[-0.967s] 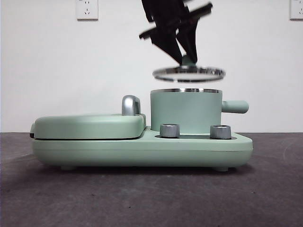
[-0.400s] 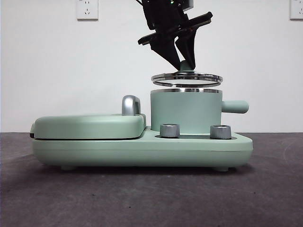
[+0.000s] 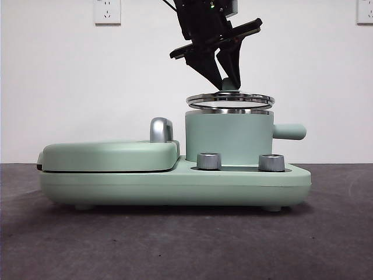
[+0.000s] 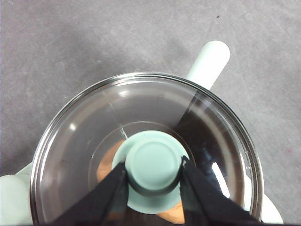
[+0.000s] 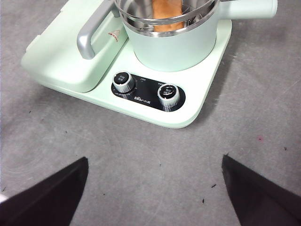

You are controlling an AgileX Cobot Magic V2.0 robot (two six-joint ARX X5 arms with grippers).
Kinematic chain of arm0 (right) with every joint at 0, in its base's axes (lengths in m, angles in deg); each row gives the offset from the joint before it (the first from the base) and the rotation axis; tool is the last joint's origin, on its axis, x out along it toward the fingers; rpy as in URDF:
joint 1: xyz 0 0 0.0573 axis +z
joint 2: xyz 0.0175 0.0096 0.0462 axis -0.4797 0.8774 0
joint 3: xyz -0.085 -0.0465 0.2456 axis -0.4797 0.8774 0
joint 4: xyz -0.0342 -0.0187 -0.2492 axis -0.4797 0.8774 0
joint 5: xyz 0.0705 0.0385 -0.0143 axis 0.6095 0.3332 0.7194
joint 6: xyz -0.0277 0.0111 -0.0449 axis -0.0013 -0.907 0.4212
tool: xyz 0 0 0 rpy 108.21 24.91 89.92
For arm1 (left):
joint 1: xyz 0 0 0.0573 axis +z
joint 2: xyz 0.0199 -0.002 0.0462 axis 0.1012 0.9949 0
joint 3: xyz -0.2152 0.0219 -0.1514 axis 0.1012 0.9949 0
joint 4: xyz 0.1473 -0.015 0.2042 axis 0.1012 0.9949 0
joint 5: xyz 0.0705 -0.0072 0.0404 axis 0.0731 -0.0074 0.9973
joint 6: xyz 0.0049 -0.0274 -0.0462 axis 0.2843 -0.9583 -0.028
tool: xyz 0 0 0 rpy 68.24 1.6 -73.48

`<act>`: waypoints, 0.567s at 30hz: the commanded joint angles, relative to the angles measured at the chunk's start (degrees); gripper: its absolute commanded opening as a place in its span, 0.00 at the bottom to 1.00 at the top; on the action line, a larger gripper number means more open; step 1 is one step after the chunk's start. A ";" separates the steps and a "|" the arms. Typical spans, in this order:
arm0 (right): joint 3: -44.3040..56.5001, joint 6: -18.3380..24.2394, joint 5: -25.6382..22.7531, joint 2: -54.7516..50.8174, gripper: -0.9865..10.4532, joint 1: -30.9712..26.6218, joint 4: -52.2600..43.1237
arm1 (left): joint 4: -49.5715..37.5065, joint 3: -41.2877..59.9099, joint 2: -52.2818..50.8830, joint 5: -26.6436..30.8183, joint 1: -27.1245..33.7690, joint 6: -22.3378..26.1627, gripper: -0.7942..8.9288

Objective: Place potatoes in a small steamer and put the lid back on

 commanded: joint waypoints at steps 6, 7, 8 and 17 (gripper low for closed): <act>-0.48 -0.61 0.17 0.24 0.47 0.42 -0.68 | -1.36 -1.68 1.60 0.66 -0.24 -0.63 0.10; -0.48 -0.61 0.17 0.24 0.47 0.42 -0.68 | -1.31 -1.66 1.77 0.66 -0.24 -0.63 0.10; -0.48 -0.61 0.17 0.24 0.47 0.42 -0.66 | -1.38 -1.64 2.01 0.66 -0.24 -0.63 0.10; -0.48 -0.61 0.17 0.24 0.47 0.42 -0.66 | -1.22 -1.64 2.75 0.68 -0.13 -0.63 0.10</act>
